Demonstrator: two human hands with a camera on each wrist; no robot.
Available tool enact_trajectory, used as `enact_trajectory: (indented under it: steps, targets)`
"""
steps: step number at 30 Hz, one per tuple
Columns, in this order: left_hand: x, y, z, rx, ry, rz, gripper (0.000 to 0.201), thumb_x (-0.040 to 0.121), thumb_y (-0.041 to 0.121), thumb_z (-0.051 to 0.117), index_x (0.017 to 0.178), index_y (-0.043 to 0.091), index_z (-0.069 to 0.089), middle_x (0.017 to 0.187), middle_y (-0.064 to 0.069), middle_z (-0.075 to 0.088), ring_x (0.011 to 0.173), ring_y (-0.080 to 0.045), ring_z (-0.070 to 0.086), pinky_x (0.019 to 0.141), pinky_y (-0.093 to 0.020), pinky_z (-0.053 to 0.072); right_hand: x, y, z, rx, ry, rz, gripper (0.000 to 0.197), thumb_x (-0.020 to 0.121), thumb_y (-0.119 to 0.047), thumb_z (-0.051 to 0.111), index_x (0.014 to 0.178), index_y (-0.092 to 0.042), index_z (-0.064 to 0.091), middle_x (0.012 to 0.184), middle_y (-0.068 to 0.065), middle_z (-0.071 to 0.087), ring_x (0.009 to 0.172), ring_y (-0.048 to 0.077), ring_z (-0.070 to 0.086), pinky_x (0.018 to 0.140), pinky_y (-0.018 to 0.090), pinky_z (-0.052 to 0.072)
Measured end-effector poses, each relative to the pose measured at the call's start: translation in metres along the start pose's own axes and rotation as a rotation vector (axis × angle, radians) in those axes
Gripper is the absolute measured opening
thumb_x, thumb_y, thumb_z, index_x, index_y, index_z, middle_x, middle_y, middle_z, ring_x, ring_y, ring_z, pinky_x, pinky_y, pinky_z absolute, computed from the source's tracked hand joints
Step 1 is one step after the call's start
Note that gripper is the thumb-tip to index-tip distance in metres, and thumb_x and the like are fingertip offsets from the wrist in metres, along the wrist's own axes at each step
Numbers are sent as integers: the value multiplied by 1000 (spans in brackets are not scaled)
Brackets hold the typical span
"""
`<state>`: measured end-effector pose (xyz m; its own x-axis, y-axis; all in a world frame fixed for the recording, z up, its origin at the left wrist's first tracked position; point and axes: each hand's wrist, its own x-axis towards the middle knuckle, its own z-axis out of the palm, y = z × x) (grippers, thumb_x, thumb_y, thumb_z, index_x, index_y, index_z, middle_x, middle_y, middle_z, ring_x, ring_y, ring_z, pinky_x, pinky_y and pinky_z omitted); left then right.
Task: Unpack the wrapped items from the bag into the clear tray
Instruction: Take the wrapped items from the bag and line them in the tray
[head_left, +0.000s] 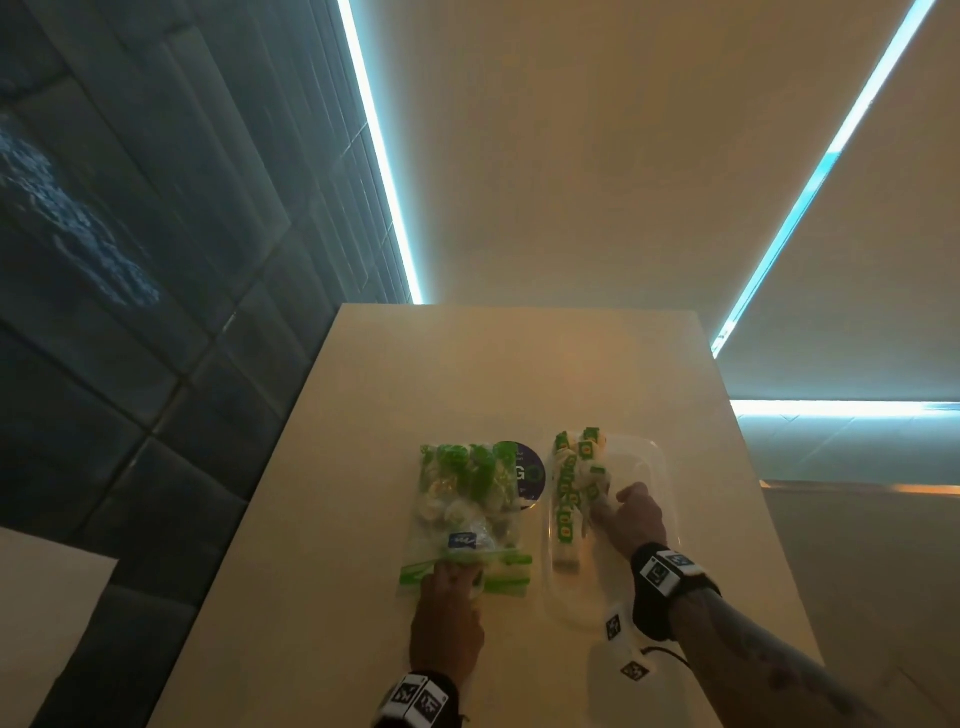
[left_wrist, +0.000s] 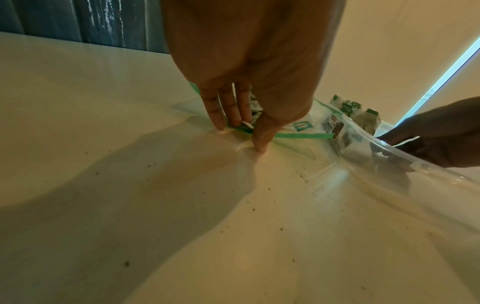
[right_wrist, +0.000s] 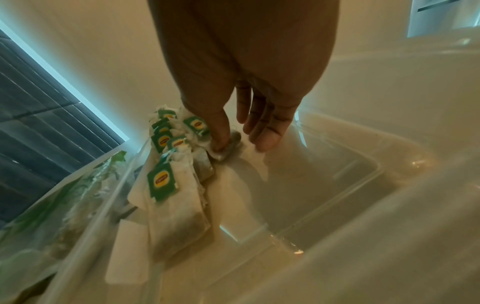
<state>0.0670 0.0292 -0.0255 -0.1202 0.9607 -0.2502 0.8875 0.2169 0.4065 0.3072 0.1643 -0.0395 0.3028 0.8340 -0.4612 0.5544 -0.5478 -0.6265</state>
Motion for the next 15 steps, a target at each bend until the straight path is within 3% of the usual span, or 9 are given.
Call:
enact_trajectory:
  steps: [4,9,13,15]
  targets:
    - [2,0,0,16,20,-6,47,89,23,57,132,40,46,135,8,39,125,-14,37,100,-26,42,5,-4,2,-39,-28,4,41,85,-35,69,107,-9,47,104,12,62,87,26,63,80,46,56]
    - [6,-3,0,-8,41,-49,37,89,21,57,122,38,54,128,6,47,122,-16,43,93,-31,46,3,-7,-5,13,-83,69,60,80,-43,74,116,-9,41,107,10,56,96,29,61,79,43,55]
    - [9,-2,-1,-148,115,-88,21,92,24,55,107,33,67,110,6,61,105,-16,57,84,-30,50,-13,-11,-17,114,77,-31,55,82,-37,73,120,-7,46,114,12,57,99,27,59,78,38,51]
    - [10,-2,-1,-222,152,-107,14,89,25,61,97,28,72,100,6,68,93,-14,62,78,-26,50,-32,-21,-21,210,153,-154,43,86,-33,70,117,-9,51,106,10,62,91,25,62,75,35,53]
